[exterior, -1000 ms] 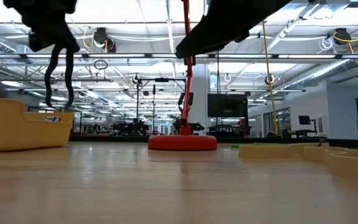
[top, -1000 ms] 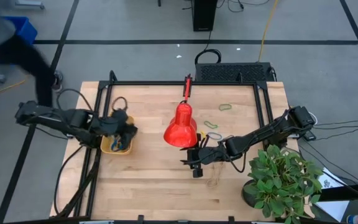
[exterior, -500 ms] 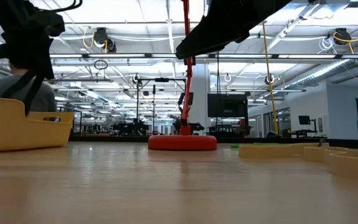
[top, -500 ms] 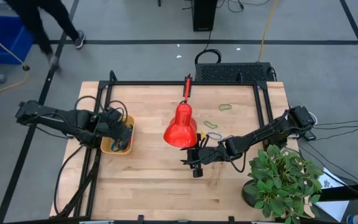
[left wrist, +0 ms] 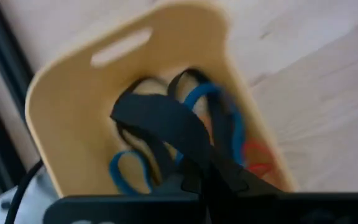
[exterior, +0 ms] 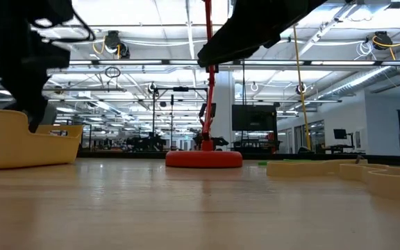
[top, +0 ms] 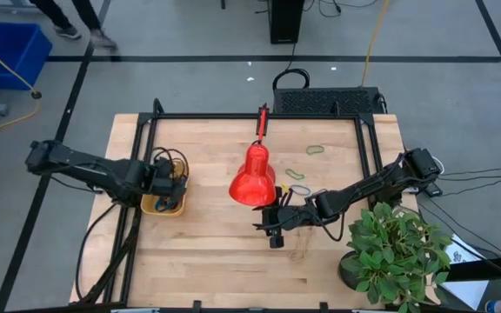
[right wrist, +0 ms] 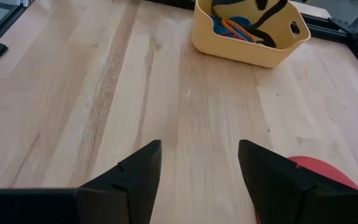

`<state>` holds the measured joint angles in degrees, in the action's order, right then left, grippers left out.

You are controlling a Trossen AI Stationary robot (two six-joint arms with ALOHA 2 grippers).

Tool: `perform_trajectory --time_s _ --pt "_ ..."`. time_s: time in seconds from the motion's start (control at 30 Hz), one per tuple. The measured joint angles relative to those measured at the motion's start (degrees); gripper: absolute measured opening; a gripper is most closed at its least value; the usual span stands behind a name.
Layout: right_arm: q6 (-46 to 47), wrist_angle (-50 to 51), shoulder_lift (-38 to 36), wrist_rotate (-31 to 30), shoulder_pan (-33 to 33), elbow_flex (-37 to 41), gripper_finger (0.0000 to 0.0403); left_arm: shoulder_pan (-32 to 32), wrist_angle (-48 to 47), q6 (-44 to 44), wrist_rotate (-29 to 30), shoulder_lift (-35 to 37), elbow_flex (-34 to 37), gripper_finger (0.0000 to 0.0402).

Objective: Pick and place rubber bands into bin
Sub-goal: Put the black rubber band into the yellow bin

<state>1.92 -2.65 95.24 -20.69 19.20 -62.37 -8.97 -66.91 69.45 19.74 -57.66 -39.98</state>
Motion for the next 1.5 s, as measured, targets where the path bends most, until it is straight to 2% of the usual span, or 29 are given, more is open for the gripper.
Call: perform_trajectory --time_s 0.23,0.47,0.7,1.0,1.3,1.5 --pt "1.05 1.00 0.00 0.00 0.02 0.00 0.0210 2.54 2.90 -0.19 -3.21 -0.09 2.81 0.0018" --pt "2.15 1.33 0.00 0.00 0.02 0.00 0.0210 5.38 3.99 0.32 -6.55 -0.10 2.81 0.0004" --pt "2.15 1.33 0.00 0.00 0.02 0.00 0.0210 7.56 4.00 3.04 -9.83 -0.10 2.81 0.0026" --pt "2.15 1.32 0.00 0.01 0.02 0.01 0.0210 9.42 3.99 0.94 -10.71 -0.10 2.81 0.0006" --pt "2.04 1.33 0.00 0.02 0.02 0.02 0.0210 9.44 4.01 -0.37 -10.32 -0.10 2.81 0.0062" --pt "1.92 1.65 0.00 0.02 0.02 0.00 0.0210 9.44 4.02 -1.66 -10.40 -0.10 2.81 0.0125"
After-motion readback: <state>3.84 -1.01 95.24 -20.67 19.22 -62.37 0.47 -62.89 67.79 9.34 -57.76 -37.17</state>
